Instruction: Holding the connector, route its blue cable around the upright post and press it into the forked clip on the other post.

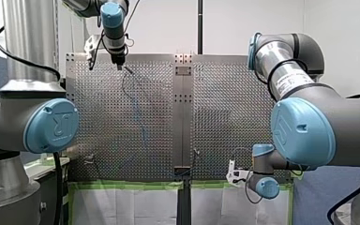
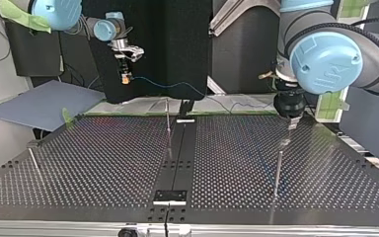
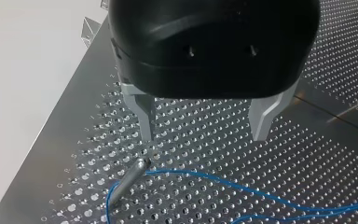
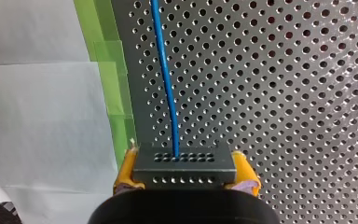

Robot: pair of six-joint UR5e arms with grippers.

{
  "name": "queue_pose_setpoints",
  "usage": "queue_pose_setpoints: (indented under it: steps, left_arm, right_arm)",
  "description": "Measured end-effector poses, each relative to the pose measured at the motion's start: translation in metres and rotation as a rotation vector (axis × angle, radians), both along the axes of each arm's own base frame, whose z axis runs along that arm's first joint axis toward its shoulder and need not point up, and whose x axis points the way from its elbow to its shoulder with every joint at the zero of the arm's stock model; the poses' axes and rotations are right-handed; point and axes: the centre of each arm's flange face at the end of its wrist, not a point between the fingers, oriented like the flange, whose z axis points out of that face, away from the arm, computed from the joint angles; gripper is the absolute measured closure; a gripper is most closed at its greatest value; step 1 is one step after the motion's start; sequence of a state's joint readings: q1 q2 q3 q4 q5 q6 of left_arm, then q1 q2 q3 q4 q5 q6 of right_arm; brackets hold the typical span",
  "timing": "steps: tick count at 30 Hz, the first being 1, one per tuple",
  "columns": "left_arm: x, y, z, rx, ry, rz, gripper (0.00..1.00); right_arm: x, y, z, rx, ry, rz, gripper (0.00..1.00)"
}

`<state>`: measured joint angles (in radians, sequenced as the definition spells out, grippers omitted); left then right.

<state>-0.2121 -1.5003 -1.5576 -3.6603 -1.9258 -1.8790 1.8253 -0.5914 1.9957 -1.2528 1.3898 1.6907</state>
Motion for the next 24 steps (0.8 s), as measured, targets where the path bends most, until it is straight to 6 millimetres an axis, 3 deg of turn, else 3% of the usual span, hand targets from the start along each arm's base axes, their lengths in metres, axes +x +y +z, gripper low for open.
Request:
queue_pose_setpoints:
  steps: [18,24]
  left_arm:
    - [0.002,-0.002,0.001,0.023,-0.018,-0.014,0.01]
    - [0.002,0.0,0.01,0.063,-0.067,-0.017,0.01]
  right_arm:
    - [0.0,0.0,0.0,0.002,0.0,0.001,1.0]
    - [0.001,0.001,0.0,0.002,0.001,0.002,1.0]
